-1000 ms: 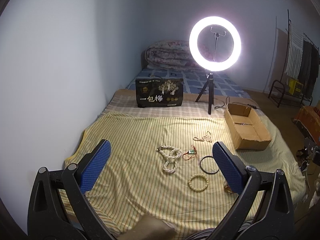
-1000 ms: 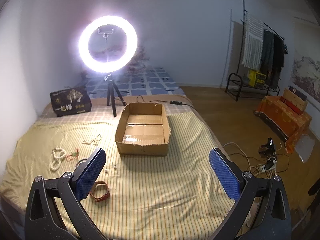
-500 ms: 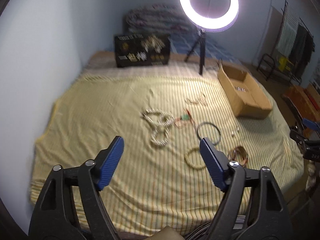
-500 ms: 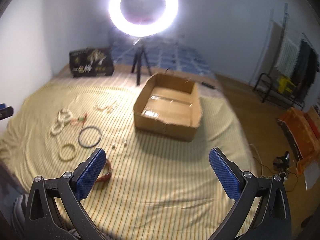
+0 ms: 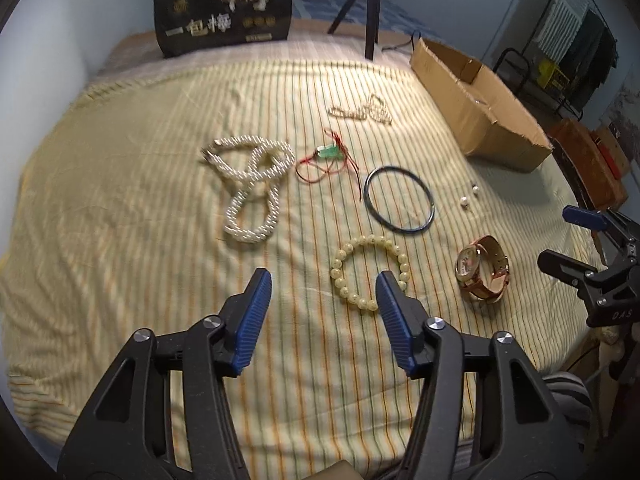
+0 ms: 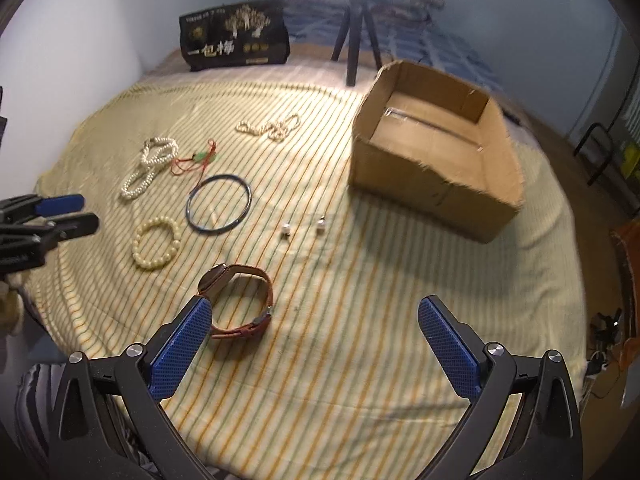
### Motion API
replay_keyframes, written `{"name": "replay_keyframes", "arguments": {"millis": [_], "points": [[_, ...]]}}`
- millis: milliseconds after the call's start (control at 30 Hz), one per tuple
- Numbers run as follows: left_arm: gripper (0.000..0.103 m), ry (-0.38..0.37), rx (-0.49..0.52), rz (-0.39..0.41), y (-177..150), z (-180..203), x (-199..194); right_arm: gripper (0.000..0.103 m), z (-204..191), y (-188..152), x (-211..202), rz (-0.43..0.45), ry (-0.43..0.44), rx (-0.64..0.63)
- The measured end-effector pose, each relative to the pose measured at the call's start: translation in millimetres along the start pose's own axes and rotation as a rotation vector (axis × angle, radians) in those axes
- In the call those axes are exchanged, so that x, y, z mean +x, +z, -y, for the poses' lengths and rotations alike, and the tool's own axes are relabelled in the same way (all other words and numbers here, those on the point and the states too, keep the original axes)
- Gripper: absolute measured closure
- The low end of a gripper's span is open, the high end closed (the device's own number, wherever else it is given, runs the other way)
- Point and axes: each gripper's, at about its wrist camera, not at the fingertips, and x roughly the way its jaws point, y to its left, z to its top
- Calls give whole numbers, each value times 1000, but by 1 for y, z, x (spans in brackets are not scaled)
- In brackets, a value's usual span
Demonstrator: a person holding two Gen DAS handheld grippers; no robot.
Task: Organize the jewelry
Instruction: 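Grasp the beige bead bracelet with the left tool while the right tool grasps the red-strap watch, then carry the bead bracelet and watch over the cardboard box with both tools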
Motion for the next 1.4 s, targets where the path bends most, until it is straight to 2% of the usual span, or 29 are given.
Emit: {"name": "replay_keyframes", "arguments": {"millis": [200, 300, 400, 467, 633, 867, 967, 1067, 1133, 1200, 1400], "points": [[56, -23, -11, -52, 4, 1, 25, 8, -5, 4, 21, -53, 41, -4], [57, -30, -9, -65, 4, 5, 34, 15, -5, 5, 31, -81, 61, 4], [64, -41, -13, -83, 4, 7, 41, 18, -5, 6, 40, -107, 84, 17], [64, -43, -17, -91, 5, 7, 46, 23, -6, 5, 46, -125, 98, 22], [69, -35, -13, -93, 6, 9, 52, 31, -10, 6, 60, -161, 94, 13], [88, -6, 13, -85, 7, 14, 58, 40, -21, 9, 72, -182, 72, -17], [96, 0, 18, -79, 8, 15, 60, 50, -29, 11, 76, -185, 57, -36], [98, 3, 26, -69, 7, 17, 59, 63, -36, 12, 78, -182, 59, -47], [98, 1, 23, -60, 7, 18, 57, 82, -39, 13, 78, -178, 67, -42], [98, -5, 25, -46, 7, 20, 53, 93, -39, 13, 77, -175, 81, -25], [98, -6, 60, 2, 8, 31, 37, 97, -31, 12, 69, -152, 106, 12]]}}
